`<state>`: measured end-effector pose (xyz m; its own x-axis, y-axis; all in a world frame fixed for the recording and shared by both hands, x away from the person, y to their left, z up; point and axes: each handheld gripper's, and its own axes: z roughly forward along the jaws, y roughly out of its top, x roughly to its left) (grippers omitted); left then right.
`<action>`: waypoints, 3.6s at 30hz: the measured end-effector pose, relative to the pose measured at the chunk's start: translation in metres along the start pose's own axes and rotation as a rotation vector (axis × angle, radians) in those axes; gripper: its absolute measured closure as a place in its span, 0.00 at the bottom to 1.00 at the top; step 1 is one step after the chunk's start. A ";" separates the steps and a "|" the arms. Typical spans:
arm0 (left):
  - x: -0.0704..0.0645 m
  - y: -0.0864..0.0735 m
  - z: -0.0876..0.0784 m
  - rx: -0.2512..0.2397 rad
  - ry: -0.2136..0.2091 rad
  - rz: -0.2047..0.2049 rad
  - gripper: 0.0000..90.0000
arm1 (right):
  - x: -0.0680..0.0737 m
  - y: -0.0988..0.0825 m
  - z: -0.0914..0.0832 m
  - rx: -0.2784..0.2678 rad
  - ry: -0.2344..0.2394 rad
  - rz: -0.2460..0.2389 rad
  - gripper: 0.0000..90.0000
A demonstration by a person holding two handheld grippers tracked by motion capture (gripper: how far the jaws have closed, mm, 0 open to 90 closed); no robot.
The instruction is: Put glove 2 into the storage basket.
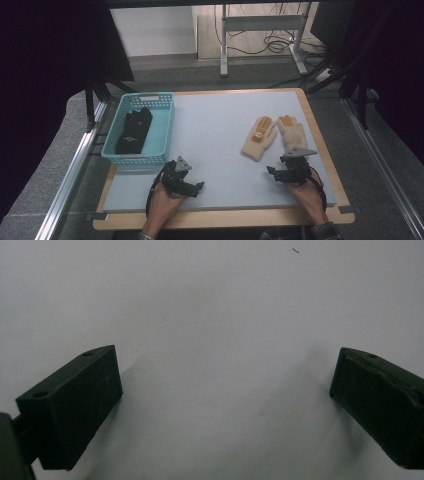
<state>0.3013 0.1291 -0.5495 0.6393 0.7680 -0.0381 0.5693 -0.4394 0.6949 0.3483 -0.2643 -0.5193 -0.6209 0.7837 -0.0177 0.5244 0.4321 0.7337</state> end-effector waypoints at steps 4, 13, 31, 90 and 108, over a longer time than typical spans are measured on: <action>0.000 0.000 0.000 0.000 0.000 0.000 0.01 | -0.014 0.010 -0.012 -0.014 -0.005 0.027 0.49; 0.000 0.000 0.000 -0.003 0.000 0.001 0.01 | -0.064 0.024 -0.023 -0.032 -0.101 0.065 0.57; 0.000 0.000 0.000 -0.006 0.001 0.000 0.01 | -0.110 0.037 0.028 0.019 -0.127 0.027 0.35; 0.000 0.000 -0.001 -0.006 0.015 -0.002 0.01 | 0.056 0.093 0.030 -0.094 0.106 -0.065 0.58; 0.000 0.000 -0.001 -0.005 0.012 -0.005 0.01 | 0.071 0.081 0.052 -0.047 0.171 -0.082 0.41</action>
<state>0.3007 0.1295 -0.5494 0.6298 0.7761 -0.0330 0.5700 -0.4329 0.6983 0.3768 -0.1501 -0.4966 -0.7526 0.6576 0.0335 0.4422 0.4670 0.7657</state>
